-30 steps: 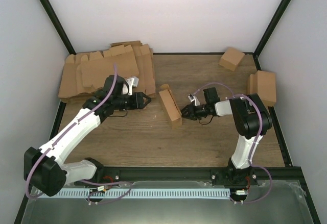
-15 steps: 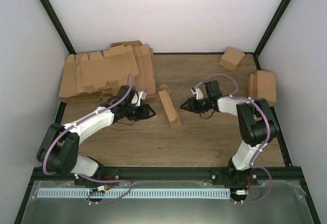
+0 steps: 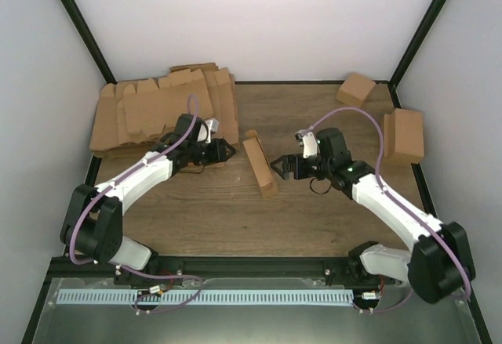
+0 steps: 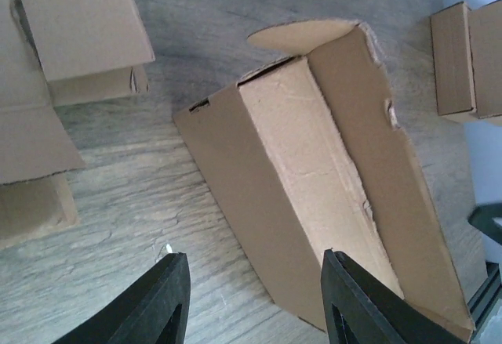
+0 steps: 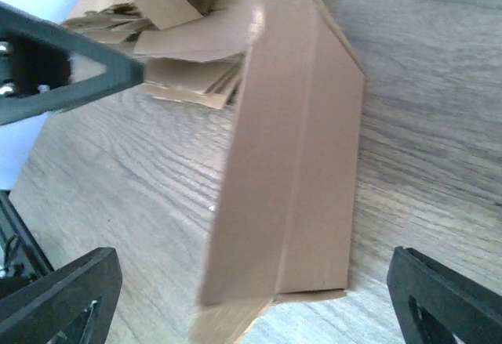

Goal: Fold the paper box

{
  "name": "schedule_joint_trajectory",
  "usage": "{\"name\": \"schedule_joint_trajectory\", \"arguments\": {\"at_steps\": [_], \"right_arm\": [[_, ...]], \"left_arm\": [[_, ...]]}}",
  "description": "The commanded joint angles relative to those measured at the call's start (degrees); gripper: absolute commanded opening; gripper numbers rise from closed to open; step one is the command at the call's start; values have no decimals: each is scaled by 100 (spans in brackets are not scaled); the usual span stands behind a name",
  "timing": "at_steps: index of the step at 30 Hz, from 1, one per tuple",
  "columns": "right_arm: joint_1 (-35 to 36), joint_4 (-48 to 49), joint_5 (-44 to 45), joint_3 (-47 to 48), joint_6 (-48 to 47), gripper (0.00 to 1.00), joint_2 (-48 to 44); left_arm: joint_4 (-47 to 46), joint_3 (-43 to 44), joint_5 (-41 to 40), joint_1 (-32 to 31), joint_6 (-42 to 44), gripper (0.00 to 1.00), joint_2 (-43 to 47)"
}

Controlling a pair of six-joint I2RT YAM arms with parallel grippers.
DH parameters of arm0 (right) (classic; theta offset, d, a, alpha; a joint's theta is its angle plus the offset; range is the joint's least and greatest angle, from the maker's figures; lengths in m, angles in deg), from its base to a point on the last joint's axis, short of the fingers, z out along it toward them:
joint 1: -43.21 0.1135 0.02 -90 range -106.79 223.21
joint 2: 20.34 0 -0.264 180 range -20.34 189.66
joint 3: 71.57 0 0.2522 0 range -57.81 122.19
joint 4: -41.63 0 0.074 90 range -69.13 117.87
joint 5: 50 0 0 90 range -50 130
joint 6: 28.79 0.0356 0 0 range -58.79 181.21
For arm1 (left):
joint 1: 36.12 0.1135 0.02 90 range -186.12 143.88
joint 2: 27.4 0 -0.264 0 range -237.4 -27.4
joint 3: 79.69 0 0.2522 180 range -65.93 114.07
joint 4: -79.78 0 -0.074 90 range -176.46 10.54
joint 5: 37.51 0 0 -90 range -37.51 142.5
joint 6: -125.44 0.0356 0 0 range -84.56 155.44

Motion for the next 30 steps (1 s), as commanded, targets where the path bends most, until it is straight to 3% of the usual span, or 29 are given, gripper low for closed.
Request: {"name": "schedule_joint_trajectory", "arguments": {"at_steps": [1, 7, 15, 23, 30], "right_arm": [[654, -349, 1030, -73, 216, 100, -714], [1402, -227, 2166, -223, -9, 100, -1012], [2117, -1031, 3424, 1027, -72, 100, 554], [2538, -1534, 3926, 1656, 174, 100, 1637], [2563, -1876, 4218, 1870, 173, 87, 2062]], "left_arm": [[-116, 227, -167, 23, 97, 49, -99], [-88, 282, -193, 19, 123, 49, -189], [65, 190, -323, 25, 206, 49, -58], [86, 149, -309, 19, 247, 49, -26], [123, 173, -263, 19, 272, 49, -56]]}}
